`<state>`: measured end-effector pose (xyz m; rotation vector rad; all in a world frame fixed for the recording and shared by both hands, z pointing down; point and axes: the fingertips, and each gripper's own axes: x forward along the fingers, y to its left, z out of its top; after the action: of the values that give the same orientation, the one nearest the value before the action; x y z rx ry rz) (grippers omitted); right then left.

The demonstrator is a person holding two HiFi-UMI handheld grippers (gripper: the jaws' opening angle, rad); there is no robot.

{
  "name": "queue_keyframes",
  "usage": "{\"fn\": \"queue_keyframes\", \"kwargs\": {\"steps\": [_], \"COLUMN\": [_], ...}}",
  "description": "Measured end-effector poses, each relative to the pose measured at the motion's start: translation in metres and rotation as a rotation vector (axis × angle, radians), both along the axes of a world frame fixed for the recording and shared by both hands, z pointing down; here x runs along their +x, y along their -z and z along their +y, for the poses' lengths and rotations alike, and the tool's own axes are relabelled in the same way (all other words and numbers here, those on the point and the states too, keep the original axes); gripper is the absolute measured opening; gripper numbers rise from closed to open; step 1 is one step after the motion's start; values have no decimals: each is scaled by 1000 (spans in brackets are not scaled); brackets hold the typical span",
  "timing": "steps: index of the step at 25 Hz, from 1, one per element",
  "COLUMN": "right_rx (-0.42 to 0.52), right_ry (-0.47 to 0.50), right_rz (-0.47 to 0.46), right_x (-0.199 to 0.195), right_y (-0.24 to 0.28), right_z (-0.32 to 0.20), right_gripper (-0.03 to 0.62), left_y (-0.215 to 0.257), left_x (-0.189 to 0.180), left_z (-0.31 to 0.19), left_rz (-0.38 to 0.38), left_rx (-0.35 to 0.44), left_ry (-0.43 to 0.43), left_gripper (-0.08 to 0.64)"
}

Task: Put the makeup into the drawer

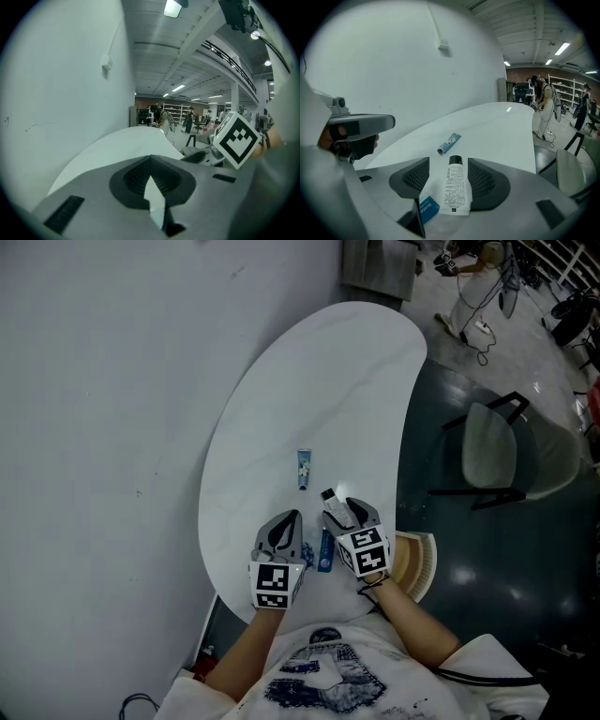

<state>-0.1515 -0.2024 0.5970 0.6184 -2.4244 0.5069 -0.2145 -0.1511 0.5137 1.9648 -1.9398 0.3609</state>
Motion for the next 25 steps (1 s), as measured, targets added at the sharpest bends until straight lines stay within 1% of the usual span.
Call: {"fn": "queue_keyframes", "kwargs": {"steps": [10, 25], "right_rx": [-22, -33], "right_ry": [22, 38], "right_rz": [79, 139], "right_x": [-5, -10], "right_y": [-32, -55], "right_z": [-1, 0], "right_gripper": [262, 261], "left_y": [-10, -17], "left_x": [-4, -11], "left_z": [-3, -2], "left_rz": [2, 8], "left_rx": [-22, -40], "left_ry": [-6, 0], "left_gripper": [34, 34]}}
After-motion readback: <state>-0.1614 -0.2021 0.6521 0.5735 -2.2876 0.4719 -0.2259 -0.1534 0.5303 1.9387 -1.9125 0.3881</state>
